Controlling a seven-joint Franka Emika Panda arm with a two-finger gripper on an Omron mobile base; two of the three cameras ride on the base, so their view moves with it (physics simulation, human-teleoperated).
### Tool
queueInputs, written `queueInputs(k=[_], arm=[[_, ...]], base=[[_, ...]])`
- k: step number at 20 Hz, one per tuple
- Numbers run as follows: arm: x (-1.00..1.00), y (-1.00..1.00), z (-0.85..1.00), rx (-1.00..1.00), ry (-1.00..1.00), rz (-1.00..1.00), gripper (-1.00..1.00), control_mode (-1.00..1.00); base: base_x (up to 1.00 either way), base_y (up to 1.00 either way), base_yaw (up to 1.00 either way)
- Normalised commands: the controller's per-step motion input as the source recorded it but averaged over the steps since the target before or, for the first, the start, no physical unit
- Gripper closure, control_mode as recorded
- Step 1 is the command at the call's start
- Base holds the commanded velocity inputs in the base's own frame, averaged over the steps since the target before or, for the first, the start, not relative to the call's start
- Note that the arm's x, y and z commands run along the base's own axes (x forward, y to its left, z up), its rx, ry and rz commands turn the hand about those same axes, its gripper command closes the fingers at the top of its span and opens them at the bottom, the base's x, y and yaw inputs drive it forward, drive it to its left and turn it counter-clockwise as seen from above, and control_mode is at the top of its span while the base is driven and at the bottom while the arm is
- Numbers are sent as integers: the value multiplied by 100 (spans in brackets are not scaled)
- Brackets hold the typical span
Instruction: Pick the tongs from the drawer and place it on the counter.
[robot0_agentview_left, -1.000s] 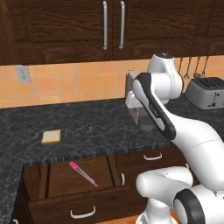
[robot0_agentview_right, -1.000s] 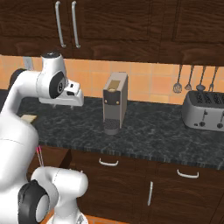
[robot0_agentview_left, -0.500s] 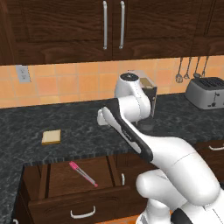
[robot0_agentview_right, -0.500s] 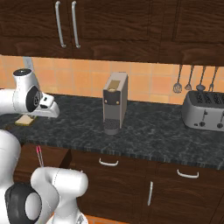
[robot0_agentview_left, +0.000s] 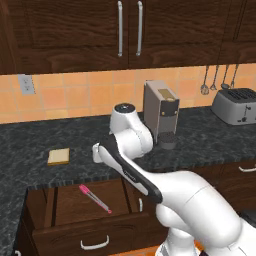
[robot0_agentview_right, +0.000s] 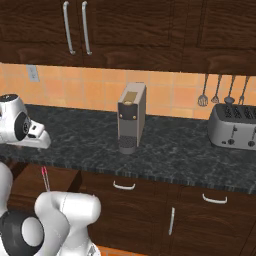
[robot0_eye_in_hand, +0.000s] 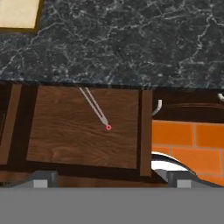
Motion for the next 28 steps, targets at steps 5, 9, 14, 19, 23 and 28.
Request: queueInputs(k=[5,9,14,19,23,28], arm=[[-33,45,-62,0,1,2,-100,-100],[-26,38,-70,0,5,5,-100,-100],[-1,12,-57,0,1,1,-100,-100],[-11,4,-57,0,2,0,-100,-100],[-22,3,-60,0,3,0,-100,-100],[-12,0,-53,2,0,0,-100,-100]], base=[[0,0,0],[0,0,0],[0,0,0],[0,0,0],[0,0,0],[0,0,0]])
